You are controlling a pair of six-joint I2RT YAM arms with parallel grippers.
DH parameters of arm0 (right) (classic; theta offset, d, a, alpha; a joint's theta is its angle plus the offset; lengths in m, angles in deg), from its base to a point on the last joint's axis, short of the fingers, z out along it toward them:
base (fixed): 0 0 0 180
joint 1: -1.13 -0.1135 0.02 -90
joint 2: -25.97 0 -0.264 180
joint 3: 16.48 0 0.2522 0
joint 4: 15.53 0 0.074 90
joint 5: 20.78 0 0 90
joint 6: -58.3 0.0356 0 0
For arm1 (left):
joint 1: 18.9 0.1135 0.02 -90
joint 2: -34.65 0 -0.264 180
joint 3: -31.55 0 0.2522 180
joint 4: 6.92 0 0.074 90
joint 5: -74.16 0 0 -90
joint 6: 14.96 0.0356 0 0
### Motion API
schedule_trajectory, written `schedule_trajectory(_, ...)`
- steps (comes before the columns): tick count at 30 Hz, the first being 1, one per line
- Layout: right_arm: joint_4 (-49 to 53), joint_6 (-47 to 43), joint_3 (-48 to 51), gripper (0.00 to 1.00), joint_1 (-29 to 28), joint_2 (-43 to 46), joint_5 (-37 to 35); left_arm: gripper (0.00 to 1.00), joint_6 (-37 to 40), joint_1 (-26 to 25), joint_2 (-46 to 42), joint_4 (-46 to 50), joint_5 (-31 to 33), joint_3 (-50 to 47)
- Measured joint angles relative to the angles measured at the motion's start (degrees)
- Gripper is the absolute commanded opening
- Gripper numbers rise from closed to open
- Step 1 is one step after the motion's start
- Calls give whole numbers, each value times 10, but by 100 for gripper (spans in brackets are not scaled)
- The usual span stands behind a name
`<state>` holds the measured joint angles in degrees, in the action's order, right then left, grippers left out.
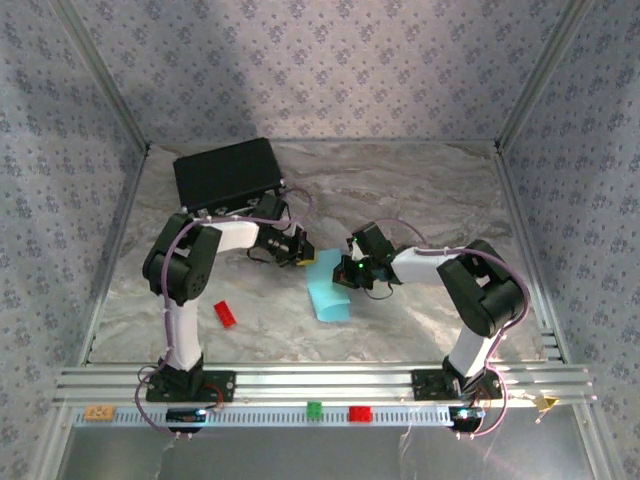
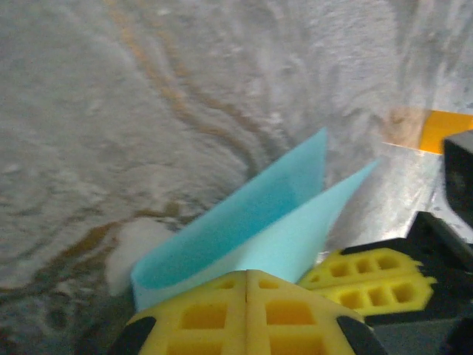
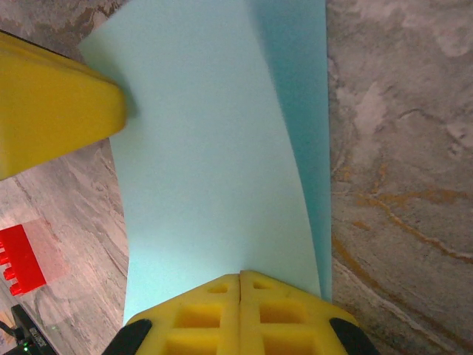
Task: Fold a paper plane with a square sheet of paper (pick it up from the middle)
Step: First fold the square sheet of paper in half at the center of the table.
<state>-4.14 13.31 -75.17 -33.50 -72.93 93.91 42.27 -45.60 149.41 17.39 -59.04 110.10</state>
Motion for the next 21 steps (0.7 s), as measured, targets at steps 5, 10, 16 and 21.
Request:
schedule_trajectory(5, 0, 0, 0, 0, 0, 0, 0, 0, 7, 3, 9, 7, 1, 9)
schedule_trajectory(10, 0, 0, 0, 0, 0, 0, 0, 0, 2, 10, 9, 10, 10, 13)
schedule_trajectory(16, 0, 0, 0, 0, 0, 0, 0, 0, -10, 32, 17, 17, 40, 38)
schedule_trajectory(21, 0, 0, 0, 0, 0, 0, -1, 0, -15, 34, 21, 32, 57, 54)
